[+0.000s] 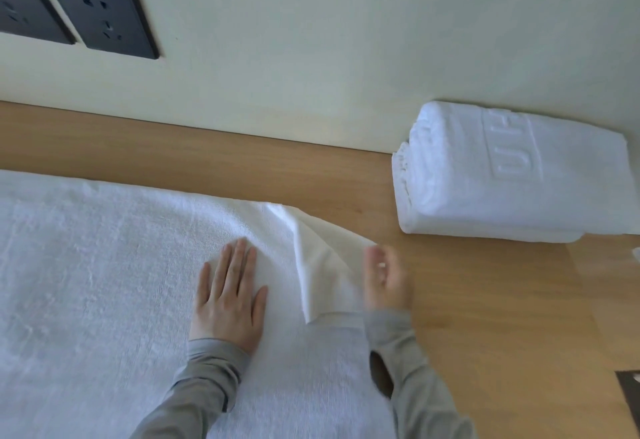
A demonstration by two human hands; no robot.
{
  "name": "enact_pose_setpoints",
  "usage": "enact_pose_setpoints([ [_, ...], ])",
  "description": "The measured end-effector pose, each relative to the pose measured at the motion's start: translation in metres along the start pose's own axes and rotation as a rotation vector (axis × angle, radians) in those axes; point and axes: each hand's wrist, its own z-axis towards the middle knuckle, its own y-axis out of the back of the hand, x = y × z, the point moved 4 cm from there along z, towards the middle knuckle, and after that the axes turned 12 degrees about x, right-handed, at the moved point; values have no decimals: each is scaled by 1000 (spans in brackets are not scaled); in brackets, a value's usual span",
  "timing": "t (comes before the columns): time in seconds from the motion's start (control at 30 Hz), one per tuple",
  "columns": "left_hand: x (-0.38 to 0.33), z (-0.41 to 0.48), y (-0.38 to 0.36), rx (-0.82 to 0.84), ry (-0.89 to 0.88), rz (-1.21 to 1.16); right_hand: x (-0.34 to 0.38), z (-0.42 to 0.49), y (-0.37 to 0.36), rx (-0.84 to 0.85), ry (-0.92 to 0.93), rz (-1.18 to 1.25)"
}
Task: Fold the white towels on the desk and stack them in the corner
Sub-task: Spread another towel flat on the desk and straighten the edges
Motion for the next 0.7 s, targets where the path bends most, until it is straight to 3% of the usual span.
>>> enact_pose_setpoints([
  [0.03,0,0,0,-1,1,0,-5,14,11,-88,-121,-30],
  [0.07,0,0,0,-2,1,1,-10,27,16,-69,-252,-67],
  [0.13,0,0,1,-1,0,-1,-19,45,13,101,-443,-128],
  [0.37,1,-1,0,-5,-8,-8,-4,61,10,312,-571,-40],
  [0.43,1,-1,1,-8,-12,-5,0,59,12,333,-505,19],
  [0.53,0,-1,1,-9,-17,-4,7,52,14,89,-216,261],
  [0.63,0,-1,2,-8,-16,-4,13,41,15,-108,4,-69],
  [0.7,0,-1,2,-7,-15,-5,8,39,7,-67,87,-302],
])
